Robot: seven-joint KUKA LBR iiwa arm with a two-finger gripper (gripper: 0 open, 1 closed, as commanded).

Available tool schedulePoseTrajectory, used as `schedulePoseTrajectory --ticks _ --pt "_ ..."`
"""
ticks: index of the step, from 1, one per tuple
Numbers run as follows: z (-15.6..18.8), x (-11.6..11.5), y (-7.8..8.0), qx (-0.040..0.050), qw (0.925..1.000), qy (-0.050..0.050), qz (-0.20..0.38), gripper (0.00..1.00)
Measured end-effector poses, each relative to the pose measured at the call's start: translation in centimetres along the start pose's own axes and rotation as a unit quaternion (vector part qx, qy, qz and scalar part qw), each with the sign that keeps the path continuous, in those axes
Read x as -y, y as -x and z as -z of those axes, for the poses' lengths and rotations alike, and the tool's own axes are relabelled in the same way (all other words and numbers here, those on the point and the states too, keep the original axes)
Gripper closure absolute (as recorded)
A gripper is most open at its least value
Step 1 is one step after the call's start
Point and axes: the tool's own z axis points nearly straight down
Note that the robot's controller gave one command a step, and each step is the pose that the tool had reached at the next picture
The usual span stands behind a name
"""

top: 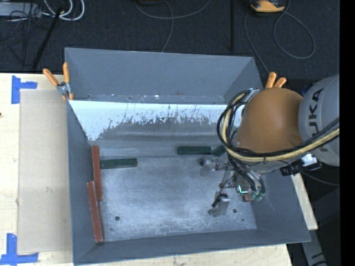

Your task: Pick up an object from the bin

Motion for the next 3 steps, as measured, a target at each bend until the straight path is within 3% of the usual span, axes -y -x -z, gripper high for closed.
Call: schedulePoseTrajectory --ticks 1,2,3 --pt "-11.4 7.9 -2.5 0.0102 0.9820 -0.001 0.189 0.00" --pt "-8.4 13.2 4.0 0.0061 0.9100 -0.003 0.415 0.00" --pt "-8.2 15.2 7.8 0.0059 0.8157 0.000 0.578 0.00"
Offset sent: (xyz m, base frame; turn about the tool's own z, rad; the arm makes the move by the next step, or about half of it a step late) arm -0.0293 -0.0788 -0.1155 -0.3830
